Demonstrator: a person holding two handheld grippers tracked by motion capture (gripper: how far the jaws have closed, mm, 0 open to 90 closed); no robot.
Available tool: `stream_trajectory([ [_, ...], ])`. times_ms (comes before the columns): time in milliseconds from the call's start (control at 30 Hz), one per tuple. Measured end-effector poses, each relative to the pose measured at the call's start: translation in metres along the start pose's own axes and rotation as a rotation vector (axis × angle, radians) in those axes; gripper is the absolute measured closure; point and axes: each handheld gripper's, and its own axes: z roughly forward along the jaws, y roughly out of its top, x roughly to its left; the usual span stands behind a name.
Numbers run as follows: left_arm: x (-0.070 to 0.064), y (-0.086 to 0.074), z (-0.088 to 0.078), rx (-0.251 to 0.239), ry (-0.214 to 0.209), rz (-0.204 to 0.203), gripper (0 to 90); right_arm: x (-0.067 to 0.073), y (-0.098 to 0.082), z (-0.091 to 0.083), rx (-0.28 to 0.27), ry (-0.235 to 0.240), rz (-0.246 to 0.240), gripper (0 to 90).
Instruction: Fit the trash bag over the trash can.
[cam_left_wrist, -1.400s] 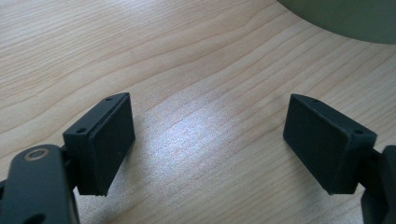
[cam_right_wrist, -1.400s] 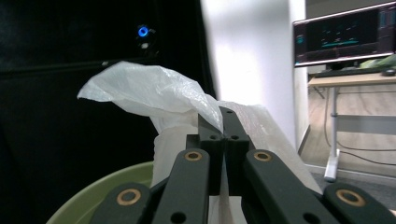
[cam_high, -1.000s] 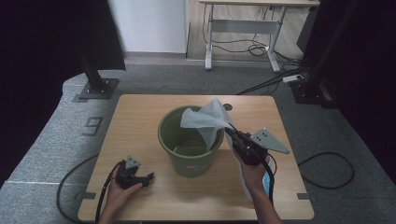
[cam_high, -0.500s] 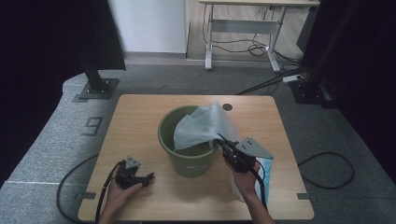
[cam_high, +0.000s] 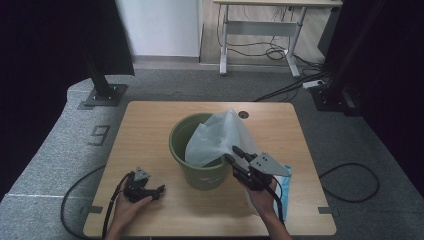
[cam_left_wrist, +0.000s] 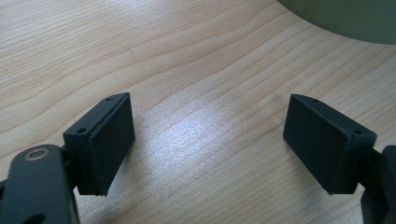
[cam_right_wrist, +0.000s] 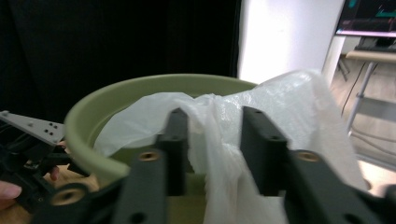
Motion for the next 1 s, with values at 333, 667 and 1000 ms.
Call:
stream_trajectory([
  [333,0.000,0.000,0.000,0.000,0.001,0.000,16.1,0.006,-0.016,-0.043,0.051,-0.105,0.004,30.8],
  [667,0.000,0.000,0.000,0.000,0.002,0.000,16.1,-0.009,-0.080,-0.032,0.207,-0.202,0.110,33.6],
  [1000,0.000,0.001,-0.004,0.004,0.020,-0.031,23.5,-0.013,-0.082,-0.041,0.184,-0.283,0.059,87.9],
])
